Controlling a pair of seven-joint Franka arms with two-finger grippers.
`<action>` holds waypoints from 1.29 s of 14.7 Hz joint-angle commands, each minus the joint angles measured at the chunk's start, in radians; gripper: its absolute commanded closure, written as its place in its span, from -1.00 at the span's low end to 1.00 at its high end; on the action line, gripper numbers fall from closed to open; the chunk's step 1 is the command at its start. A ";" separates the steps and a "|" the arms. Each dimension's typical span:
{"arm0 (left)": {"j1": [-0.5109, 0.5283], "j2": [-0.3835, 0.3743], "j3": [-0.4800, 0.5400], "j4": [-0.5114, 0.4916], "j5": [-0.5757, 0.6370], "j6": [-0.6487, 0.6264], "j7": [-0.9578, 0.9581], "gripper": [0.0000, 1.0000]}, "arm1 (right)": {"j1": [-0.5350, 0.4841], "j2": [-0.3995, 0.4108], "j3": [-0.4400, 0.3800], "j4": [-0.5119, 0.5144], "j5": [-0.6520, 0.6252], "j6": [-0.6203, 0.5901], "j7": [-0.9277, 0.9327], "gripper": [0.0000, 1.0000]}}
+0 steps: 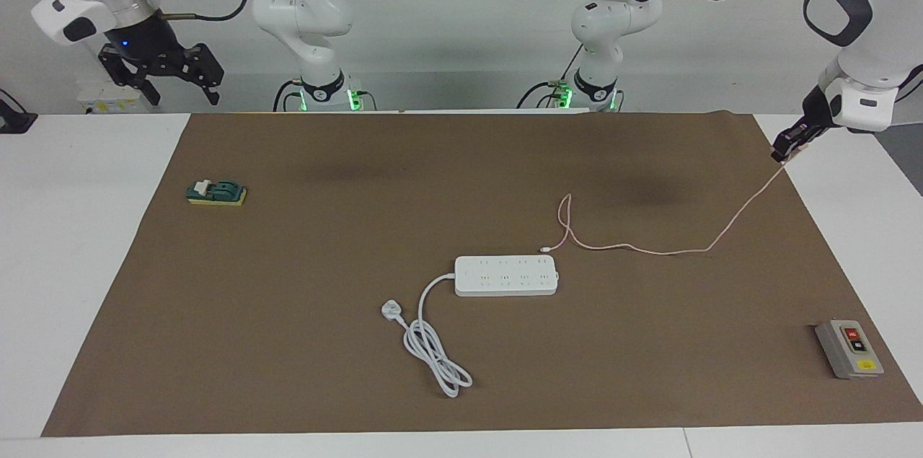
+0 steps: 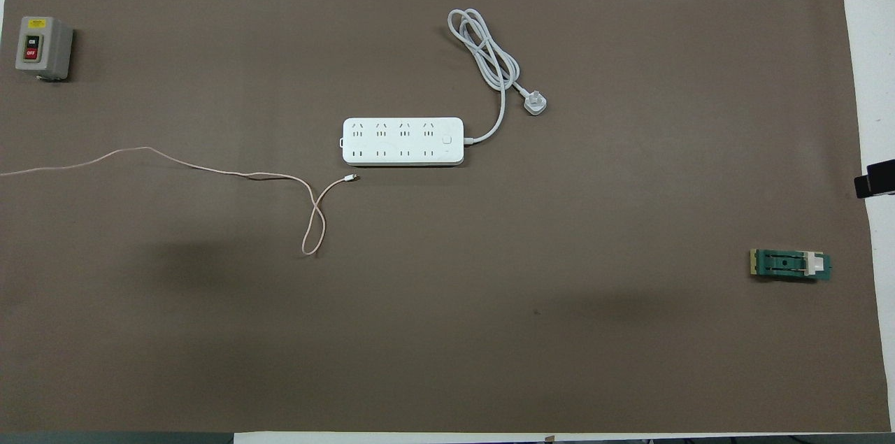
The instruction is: Plug charger into power strip
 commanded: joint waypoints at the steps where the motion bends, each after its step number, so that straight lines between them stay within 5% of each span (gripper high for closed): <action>1: -0.105 -0.041 -0.003 -0.065 0.009 0.026 -0.438 1.00 | -0.012 -0.005 0.012 0.001 -0.014 0.002 -0.019 -1.00; 9: -0.329 0.007 -0.002 -0.080 -0.054 0.301 -1.352 1.00 | -0.012 -0.005 0.012 0.001 -0.013 -0.001 -0.020 -1.00; 19: -0.522 0.276 0.001 0.108 -0.054 0.270 -1.558 1.00 | -0.012 -0.005 0.012 0.002 -0.013 -0.002 -0.024 -1.00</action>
